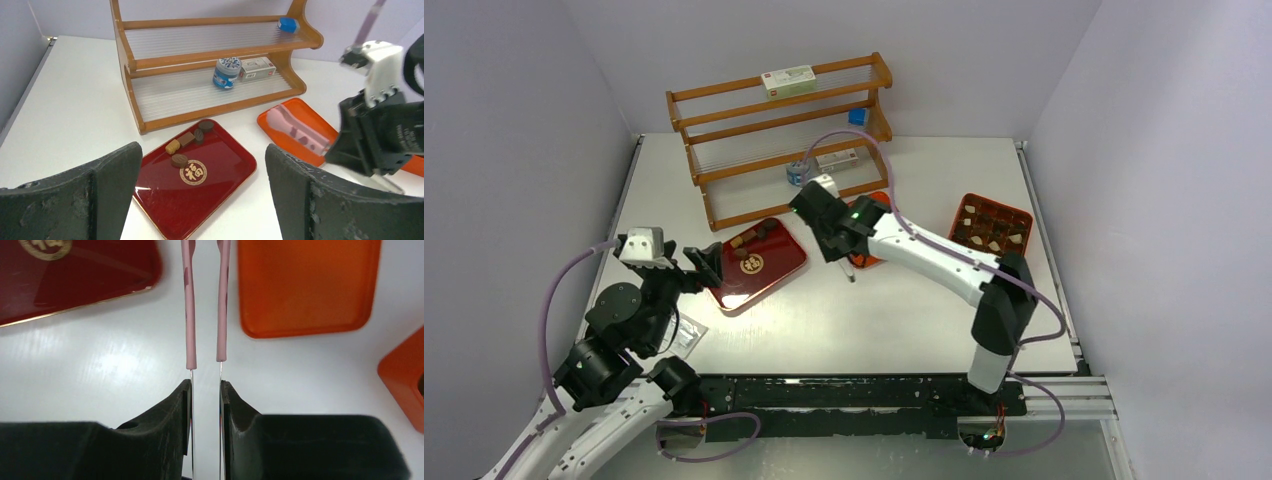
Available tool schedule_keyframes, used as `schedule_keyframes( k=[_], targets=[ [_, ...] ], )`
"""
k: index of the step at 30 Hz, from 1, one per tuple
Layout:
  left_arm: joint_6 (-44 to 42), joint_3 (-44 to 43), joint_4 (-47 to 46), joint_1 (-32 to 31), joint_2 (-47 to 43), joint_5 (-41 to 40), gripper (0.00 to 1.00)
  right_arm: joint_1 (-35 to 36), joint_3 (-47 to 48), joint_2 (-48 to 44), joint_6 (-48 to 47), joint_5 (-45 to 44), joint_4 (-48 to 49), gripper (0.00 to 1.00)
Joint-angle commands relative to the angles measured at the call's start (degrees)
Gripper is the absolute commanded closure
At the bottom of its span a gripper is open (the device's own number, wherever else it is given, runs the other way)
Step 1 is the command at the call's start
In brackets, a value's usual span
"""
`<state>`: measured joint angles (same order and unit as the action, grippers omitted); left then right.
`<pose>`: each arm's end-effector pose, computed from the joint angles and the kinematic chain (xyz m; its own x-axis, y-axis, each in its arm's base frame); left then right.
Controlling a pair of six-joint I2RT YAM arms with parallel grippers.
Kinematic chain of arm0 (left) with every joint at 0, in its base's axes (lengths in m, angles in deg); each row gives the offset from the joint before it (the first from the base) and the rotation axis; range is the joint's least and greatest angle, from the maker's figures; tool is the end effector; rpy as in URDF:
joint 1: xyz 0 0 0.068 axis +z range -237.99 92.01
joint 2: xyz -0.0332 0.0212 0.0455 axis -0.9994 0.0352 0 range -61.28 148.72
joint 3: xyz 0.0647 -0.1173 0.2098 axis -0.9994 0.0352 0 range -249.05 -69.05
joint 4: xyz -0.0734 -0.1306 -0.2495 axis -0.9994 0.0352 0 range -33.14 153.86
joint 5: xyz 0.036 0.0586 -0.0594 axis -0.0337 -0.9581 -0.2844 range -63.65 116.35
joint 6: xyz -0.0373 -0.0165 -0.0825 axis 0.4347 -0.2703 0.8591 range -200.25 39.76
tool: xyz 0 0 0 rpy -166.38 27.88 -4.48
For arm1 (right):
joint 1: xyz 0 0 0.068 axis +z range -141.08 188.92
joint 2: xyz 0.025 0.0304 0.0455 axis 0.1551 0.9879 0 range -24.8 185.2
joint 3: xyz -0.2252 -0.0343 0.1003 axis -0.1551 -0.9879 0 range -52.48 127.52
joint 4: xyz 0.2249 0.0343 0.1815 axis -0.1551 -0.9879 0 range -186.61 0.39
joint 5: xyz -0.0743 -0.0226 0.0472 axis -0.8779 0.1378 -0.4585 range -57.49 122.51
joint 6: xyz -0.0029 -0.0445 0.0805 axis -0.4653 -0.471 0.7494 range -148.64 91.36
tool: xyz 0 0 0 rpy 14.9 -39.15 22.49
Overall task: Pack the chocolate
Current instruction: Pick up the fake chocolate from the plate, then place the fake chocolate in the packing bottle.
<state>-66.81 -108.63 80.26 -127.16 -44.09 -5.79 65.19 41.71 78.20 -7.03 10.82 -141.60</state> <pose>0.1580 -0.0721 0.3423 -0.0419 -0.2197 -0.9747 0.1159 0.9679 -0.2231 0.2639 0.3403 0.2319 -0.6984 -0.4297 -0.5724 -0.4468 0.8865 -0.1202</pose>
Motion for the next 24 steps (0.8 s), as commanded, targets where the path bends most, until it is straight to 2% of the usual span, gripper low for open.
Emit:
schedule_keyframes(
  k=[1, 13, 18, 24],
  targets=[
    [-0.94, -0.94, -1.16, 0.48, 1.24, 1.46, 0.02, -4.42, -4.08, -5.9, 3.24, -1.49, -1.78, 0.75],
    [-1.13, -0.68, -1.69, 0.54, 1.31, 2.22, 0.02, -22.01, -11.34, -19.95, 3.82, 2.52, -10.53, 0.74],
    [-1.21, -0.68, -1.77, 0.61, 1.43, 2.63, 0.02, -28.74, -12.56, -22.03, 2.81, 2.7, -14.69, 0.73],
    [-1.14, -0.77, -1.58, 0.59, 1.16, 2.83, 0.02, -34.79, -16.63, -24.12, 1.15, 5.41, -13.67, 0.73]
  ],
)
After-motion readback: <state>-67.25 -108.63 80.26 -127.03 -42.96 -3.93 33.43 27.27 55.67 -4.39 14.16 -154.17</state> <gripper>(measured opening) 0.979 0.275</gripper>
